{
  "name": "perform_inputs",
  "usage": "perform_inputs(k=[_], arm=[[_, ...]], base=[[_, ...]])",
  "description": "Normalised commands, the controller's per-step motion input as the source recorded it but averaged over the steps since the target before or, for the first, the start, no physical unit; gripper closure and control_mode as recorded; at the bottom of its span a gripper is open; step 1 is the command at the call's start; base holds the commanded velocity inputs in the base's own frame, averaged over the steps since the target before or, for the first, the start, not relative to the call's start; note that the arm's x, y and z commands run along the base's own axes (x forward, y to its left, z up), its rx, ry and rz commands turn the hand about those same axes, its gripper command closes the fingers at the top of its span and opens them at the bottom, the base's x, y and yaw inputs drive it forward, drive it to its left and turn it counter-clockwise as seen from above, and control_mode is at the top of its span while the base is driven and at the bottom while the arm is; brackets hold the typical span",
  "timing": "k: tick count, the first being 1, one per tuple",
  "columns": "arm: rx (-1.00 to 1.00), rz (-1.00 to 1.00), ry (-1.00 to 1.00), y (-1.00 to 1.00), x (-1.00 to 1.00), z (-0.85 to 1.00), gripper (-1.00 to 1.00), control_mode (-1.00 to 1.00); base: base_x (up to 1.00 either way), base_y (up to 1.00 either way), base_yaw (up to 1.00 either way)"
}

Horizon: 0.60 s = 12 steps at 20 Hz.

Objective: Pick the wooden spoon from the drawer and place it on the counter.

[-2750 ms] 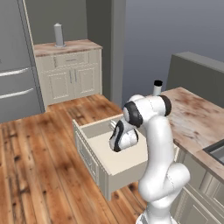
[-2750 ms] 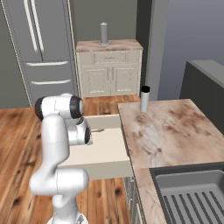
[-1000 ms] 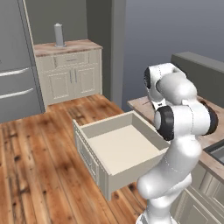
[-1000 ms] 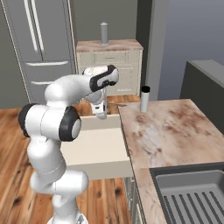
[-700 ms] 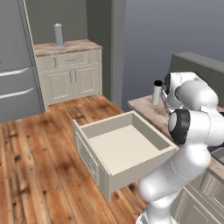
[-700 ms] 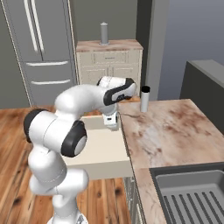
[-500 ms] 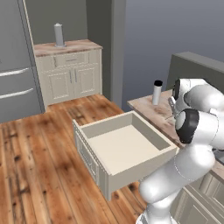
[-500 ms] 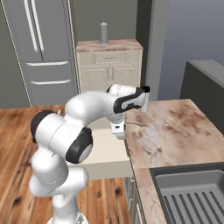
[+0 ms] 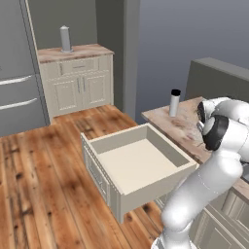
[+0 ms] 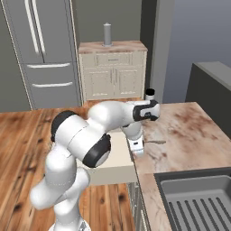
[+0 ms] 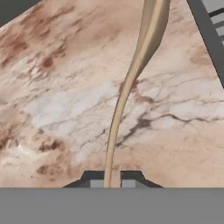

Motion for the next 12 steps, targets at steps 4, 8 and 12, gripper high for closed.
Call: perform_inputs(k=[4,8,12], arm=[[0.0,0.0,0.51,-0.32,0.26,-0.42,1.0,-1.0],[0.01,0.0,0.35,-0.28,0.24,-0.18,1.0,-1.0],[0.07,0.01,0.22,-0.39,0.22,0.08,1.0,-1.0]], base=[[0.0,0.0,0.0],[0.0,0.0,0.0],[0.0,0.0,0.0]])
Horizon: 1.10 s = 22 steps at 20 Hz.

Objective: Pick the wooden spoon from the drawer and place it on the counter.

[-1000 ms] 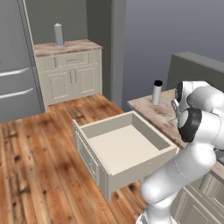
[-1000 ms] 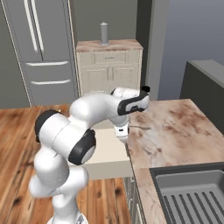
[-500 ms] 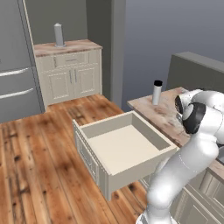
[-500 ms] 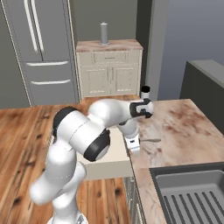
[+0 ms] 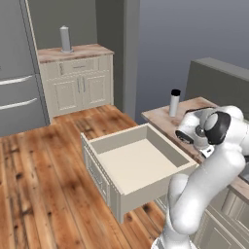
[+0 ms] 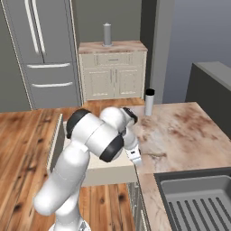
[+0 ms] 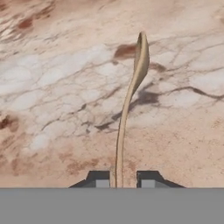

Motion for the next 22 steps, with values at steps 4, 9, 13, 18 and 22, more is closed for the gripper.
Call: perform_inputs(k=[4,9,13,18,22], arm=[[0.15,0.01,0.11,-0.6,0.23,0.63,1.0,-1.0],[0.18,0.01,0.11,-0.84,0.24,0.85,1.0,-1.0],[0.18,0.0,0.05,-0.74,0.39,0.98,1.0,-1.0],[0.13,0.0,0.03,-0.23,0.46,0.96,-1.0,-1.0],[0.08,0.0,0.07,-0.02,0.38,0.74,-1.0,-1.0]], base=[[0.0,0.0,0.0],[0.0,0.0,0.0],[0.0,0.0,0.0],[0.0,0.0,0.0],[0.0,0.0,0.0]])
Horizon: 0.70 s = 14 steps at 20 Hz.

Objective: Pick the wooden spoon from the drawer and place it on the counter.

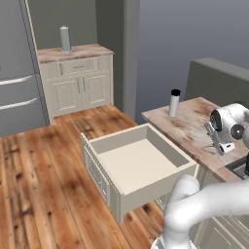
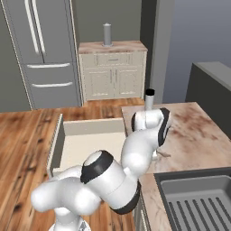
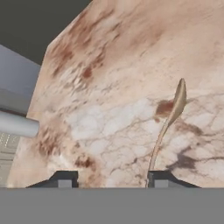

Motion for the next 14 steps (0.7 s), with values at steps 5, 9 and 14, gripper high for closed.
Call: perform_inputs(k=[5,9,14], arm=[[0.04,0.0,0.13,0.0,0.24,0.55,-1.0,-1.0],[0.03,0.01,0.04,0.0,0.0,1.0,-1.0,-1.0],[0.0,0.03,0.09,0.13,0.0,1.0,-1.0,-1.0]], base=[[0.0,0.0,0.0],[0.0,0.0,0.0],[0.0,0.0,0.0]])
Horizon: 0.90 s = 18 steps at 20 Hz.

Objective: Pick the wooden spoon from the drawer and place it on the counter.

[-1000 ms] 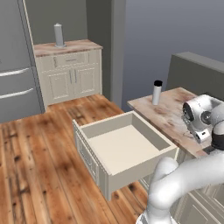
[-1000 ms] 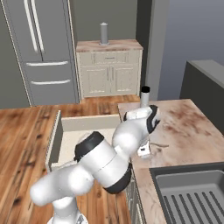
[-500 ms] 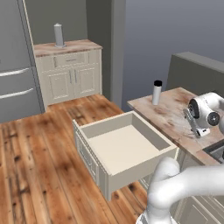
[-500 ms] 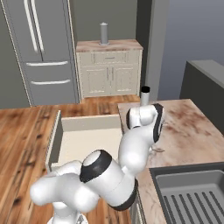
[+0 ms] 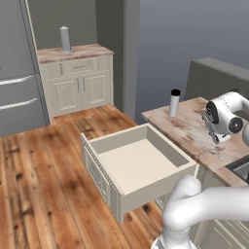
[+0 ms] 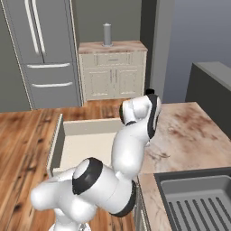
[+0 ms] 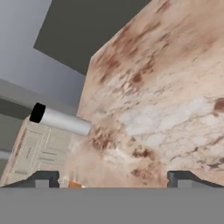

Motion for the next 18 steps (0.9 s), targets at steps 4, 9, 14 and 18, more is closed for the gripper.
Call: perform_inputs(k=[4,9,14,18], arm=[[-0.11,0.06,0.36,0.71,0.0,0.96,-1.0,-1.0],[-0.25,0.06,0.63,1.0,0.02,0.76,-1.0,-1.0],[-0.29,0.04,0.73,1.0,0.1,0.66,-1.0,-1.0],[-0.18,0.05,0.61,1.0,0.01,0.61,-1.0,-1.0]], base=[[0.0,0.0,0.0],[0.0,0.0,0.0],[0.0,0.0,0.0],[0.0,0.0,0.0]])
